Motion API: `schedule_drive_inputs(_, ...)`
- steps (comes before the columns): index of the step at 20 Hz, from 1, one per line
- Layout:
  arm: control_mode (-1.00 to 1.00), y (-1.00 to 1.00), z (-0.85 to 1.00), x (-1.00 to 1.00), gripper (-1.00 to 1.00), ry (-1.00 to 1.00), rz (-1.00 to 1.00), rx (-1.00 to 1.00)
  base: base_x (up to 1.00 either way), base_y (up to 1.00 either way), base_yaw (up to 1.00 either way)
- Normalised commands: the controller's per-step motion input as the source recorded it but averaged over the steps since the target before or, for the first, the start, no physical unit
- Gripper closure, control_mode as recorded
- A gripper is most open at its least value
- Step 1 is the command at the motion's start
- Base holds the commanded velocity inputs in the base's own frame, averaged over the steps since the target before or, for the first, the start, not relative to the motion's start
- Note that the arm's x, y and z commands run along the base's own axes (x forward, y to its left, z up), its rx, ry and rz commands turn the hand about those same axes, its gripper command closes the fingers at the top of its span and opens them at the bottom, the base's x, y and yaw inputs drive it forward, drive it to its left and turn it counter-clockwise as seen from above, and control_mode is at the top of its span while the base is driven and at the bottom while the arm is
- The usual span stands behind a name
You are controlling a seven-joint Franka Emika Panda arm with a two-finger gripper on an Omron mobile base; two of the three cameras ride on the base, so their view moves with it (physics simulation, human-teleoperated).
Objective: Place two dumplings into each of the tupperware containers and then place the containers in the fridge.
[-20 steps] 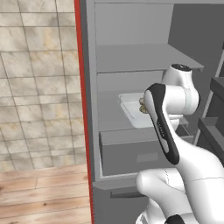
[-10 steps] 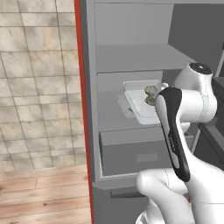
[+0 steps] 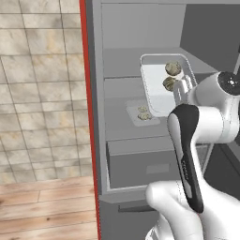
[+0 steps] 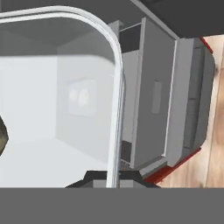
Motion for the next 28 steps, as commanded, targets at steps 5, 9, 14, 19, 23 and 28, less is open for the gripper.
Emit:
schedule_drive_inputs(5, -1.0, -0.18, 0.5, 0.97, 1.0, 0.03, -0.11, 0.0, 0.0, 0.0, 0.0)
schedule_drive_inputs(9, -1.0, -0.19, 0.27, 1.0, 1.0, 0.15, 0.0, 0.04, 0.0, 0.0, 0.0)
schedule_drive_inputs(14, -1.0, -0.16, 0.27, 0.96, 1.0, 0.18, 0.0, 0.02, 0.0, 0.0, 0.0)
schedule_drive_inputs(19, -1.0, -0.05, 0.03, 0.93, 1.0, 0.0, 0.0, 0.01, 0.0, 0.0, 0.0)
schedule_drive_inputs(23, -1.0, -0.21, 0.0, 0.85, 1.0, 0.03, 0.0, 0.04, 0.0, 0.0, 0.0)
schedule_drive_inputs(28, -1.0, 0.0, -0.08, 0.98, 1.0, 0.07, 0.0, 0.0, 0.0, 0.0, 0.0)
